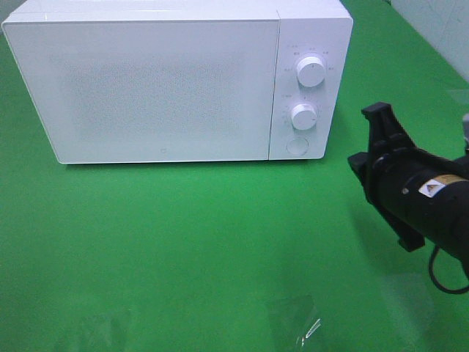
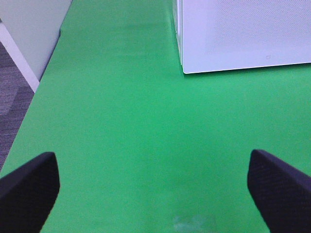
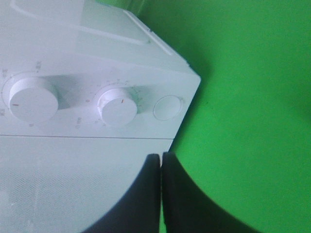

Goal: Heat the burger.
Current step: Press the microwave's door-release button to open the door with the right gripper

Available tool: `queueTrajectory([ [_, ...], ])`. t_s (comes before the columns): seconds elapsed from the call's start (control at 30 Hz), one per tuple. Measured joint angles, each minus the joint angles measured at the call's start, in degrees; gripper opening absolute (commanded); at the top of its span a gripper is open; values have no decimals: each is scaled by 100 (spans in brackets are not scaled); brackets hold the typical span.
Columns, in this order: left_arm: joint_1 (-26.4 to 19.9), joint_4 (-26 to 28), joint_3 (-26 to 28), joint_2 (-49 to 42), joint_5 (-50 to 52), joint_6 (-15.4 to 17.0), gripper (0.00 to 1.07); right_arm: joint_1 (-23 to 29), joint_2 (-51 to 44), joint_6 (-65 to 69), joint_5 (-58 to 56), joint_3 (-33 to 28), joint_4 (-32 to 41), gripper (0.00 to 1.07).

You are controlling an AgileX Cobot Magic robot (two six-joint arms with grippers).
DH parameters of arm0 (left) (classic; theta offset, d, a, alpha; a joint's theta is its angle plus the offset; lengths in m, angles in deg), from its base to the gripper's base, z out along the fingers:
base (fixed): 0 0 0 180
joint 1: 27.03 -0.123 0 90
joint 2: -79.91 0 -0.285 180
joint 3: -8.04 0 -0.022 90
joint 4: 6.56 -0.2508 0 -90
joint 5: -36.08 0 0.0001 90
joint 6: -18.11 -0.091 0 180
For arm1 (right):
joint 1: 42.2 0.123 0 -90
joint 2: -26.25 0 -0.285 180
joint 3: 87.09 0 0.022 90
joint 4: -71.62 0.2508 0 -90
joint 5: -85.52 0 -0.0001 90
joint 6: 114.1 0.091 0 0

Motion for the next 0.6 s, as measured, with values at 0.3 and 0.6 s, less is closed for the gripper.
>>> queueTrajectory([
  [0.3,0,0,0,0,0,0,98,69,1129,1249,-178,985,46,0],
  [0.6,0,0,0,0,0,0,98,69,1684,1616,-172,1335,57,0],
])
